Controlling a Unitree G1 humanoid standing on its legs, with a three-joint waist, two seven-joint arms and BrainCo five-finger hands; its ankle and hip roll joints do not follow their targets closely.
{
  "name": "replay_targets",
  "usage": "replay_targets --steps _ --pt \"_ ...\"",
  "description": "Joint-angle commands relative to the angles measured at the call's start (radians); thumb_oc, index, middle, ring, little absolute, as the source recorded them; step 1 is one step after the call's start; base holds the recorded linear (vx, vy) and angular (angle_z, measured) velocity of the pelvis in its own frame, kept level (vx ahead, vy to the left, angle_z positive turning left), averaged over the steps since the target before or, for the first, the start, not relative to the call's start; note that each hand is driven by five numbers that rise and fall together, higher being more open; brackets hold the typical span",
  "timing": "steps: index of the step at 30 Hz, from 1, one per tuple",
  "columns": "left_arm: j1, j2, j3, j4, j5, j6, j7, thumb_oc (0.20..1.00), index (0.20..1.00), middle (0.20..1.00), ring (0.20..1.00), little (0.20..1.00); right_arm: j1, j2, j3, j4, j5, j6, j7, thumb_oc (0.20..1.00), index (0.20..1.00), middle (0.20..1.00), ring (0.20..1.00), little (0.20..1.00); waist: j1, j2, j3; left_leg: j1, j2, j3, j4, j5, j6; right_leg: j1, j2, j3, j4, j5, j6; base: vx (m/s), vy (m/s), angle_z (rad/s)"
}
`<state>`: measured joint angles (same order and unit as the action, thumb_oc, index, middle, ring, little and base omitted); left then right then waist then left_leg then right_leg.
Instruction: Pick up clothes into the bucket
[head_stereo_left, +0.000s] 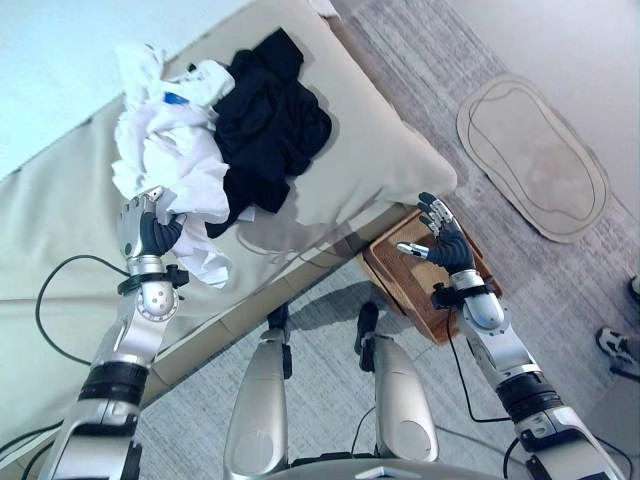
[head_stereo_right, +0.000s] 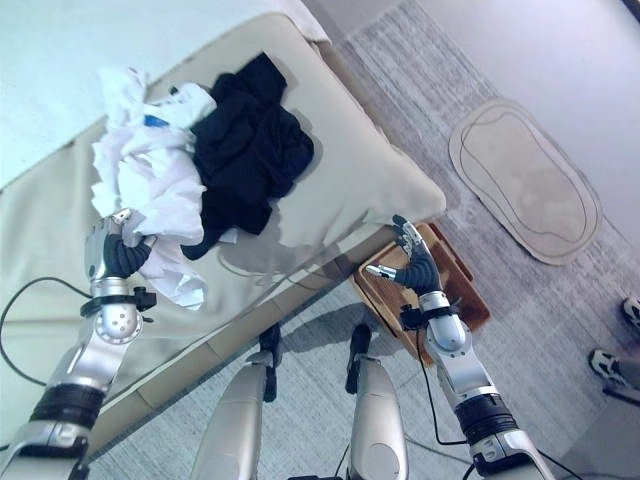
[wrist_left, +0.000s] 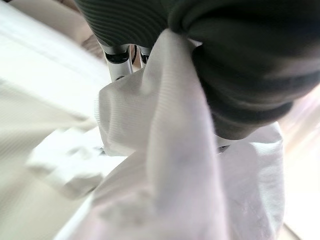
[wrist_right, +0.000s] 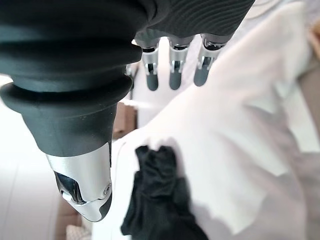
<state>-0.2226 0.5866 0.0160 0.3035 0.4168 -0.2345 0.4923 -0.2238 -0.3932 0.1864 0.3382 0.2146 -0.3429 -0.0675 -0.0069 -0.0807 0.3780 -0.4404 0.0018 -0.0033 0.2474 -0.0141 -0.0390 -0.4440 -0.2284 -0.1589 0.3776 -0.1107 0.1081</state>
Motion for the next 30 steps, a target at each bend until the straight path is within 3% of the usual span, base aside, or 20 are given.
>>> replay_targets --steps 1,9,12,16,23,30 --pt "0.03 -0.012 0.02 -0.09 -0.025 -0.097 -0.041 0.2 0.2 0.2 0.2 0.2 0.039 -0.009 -0.023 0.016 -0.023 -0.023 0.001 1.0 1.0 1.0 1.0 1.0 -0.006 0.007 -0.101 0.02 0.008 -0.009 0.023 -0.057 0.002 0.077 -0.088 -0.012 -0.239 0.232 0.092 0.07 -0.049 0.05" --pt "0.089 -0.031 -0.008 -0.33 -0.17 -0.184 -0.181 0.2 0.2 0.2 0.2 0.2 0.009 -0.032 0.0 0.033 -0.129 -0.011 -0.002 1.0 1.0 1.0 1.0 1.0 0.017 0.012 -0.158 0.156 0.021 -0.027 -0.088 -0.03 -0.007 0.216 -0.071 -0.053 -0.323 0.236 0.093 0.06 -0.056 0.07" --pt "0.087 -0.024 -0.034 -0.42 -0.303 -0.207 -0.275 0.2 0.2 0.2 0.2 0.2 -0.034 -0.093 0.069 -0.016 -0.318 -0.002 -0.004 1.0 1.0 1.0 1.0 1.0 0.027 0.013 -0.185 0.21 0.023 -0.027 -0.119 -0.026 -0.008 0.266 -0.055 -0.063 -0.346 0.237 0.091 0.07 -0.057 0.01" --pt "0.055 -0.026 -0.075 -0.493 -0.477 -0.206 -0.391 0.2 0.2 0.2 0.2 0.2 -0.077 -0.13 0.155 -0.067 -0.398 -0.003 0.033 1.0 1.0 1.0 1.0 1.0 0.031 0.019 -0.209 0.258 0.03 -0.025 -0.138 -0.027 -0.01 0.311 -0.044 -0.067 -0.364 0.232 0.088 0.07 -0.046 0.01" --pt "-0.008 -0.032 -0.174 -0.564 -0.687 -0.184 -0.537 0.2 0.2 0.2 0.2 0.2 -0.142 -0.07 0.281 -0.07 -0.414 0.003 0.094 1.0 1.0 1.0 1.0 1.0 0.035 0.03 -0.25 0.331 0.036 -0.025 -0.177 -0.025 -0.013 0.373 -0.027 -0.072 -0.383 0.217 0.083 0.07 -0.036 0.0" --pt "-0.027 -0.059 -0.238 -0.588 -0.771 -0.157 -0.588 0.2 0.2 0.2 0.2 0.2 -0.159 -0.006 0.334 -0.123 -0.373 0.002 0.123 1.0 1.0 1.0 1.0 1.0 0.031 0.039 -0.27 0.368 0.041 -0.024 -0.2 -0.021 -0.015 0.4 -0.021 -0.076 -0.393 0.212 0.081 0.03 -0.012 0.0"
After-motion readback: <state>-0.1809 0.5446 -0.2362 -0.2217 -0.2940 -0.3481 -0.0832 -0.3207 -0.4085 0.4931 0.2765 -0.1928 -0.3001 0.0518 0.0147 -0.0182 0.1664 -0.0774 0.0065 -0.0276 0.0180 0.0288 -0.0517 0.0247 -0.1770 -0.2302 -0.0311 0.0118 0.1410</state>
